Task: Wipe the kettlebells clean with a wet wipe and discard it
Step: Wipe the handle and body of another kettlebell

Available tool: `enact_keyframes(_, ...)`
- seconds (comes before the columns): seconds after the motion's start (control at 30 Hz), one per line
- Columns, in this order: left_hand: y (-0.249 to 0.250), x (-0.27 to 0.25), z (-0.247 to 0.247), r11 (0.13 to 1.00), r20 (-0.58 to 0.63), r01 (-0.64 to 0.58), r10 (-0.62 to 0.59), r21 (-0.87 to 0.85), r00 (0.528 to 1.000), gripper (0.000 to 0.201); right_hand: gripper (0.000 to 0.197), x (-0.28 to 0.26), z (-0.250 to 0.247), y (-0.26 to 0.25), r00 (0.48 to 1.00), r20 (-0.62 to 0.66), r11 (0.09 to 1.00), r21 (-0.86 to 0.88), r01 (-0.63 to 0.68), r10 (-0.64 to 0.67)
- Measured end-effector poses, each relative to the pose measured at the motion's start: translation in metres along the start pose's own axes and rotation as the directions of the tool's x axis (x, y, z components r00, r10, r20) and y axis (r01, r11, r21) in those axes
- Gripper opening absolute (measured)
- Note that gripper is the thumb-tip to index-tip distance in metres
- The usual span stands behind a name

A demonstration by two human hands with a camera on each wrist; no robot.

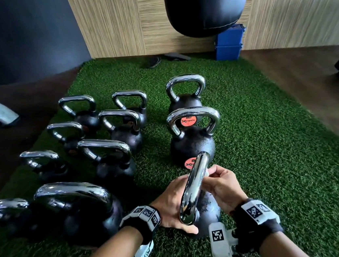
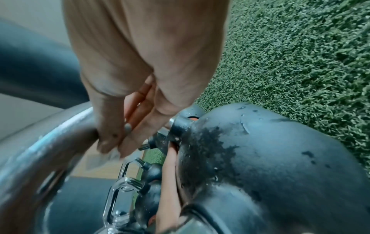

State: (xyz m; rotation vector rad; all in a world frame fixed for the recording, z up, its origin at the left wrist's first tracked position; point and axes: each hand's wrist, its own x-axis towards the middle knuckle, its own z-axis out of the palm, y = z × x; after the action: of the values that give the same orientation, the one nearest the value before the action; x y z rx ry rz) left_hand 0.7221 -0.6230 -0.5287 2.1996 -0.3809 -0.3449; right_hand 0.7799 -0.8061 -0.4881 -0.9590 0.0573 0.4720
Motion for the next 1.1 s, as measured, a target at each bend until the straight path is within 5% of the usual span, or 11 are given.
enact_keyframes(0.13,0.007,-0.004,-0.005,0.993,-0.057,-0.100,0.104,0.068,0.993,0.141,0.023,0.005,0.005,0.001,0.954,-0.207,0.954,-0.254,0.160,-0.215)
enact_keyframes(0.23,0.007,-0.003,-0.005,0.995,-0.060,-0.096,0.097,0.015,0.994,0.134,0.019,0.009,0.011,0.003,0.858,-0.353,0.822,-0.555,0.129,-0.373)
enact_keyframes(0.33,0.008,-0.005,-0.004,0.995,-0.068,-0.100,0.101,0.014,0.993,0.133,0.015,0.012,0.015,0.004,0.792,-0.418,0.740,-0.670,0.061,-0.444)
enact_keyframes(0.63,0.005,-0.004,-0.004,0.996,-0.043,-0.076,0.077,0.038,0.996,0.142,0.014,0.019,0.019,-0.001,0.795,-0.465,0.612,-0.776,-0.154,-0.390)
enact_keyframes(0.77,0.015,-0.009,-0.006,0.986,-0.045,-0.049,0.056,0.157,0.997,0.132,0.026,0.020,0.022,0.000,0.827,-0.419,0.506,-0.840,-0.196,-0.375)
enact_keyframes(0.87,0.021,-0.013,-0.008,0.972,-0.002,-0.057,0.059,0.229,0.998,0.152,0.013,0.016,0.023,-0.006,0.881,-0.345,0.448,-0.876,-0.179,-0.323)
enact_keyframes(0.97,0.035,-0.021,-0.010,0.997,-0.055,-0.038,0.042,0.071,0.998,0.150,0.038,0.009,0.013,-0.021,0.935,-0.103,0.438,-0.897,0.061,-0.340)
enact_keyframes(1.1,0.066,-0.026,-0.009,0.993,-0.282,-0.115,0.116,0.022,0.952,0.128,0.078,0.002,0.008,-0.050,0.890,0.312,0.096,-0.928,0.361,-0.333)
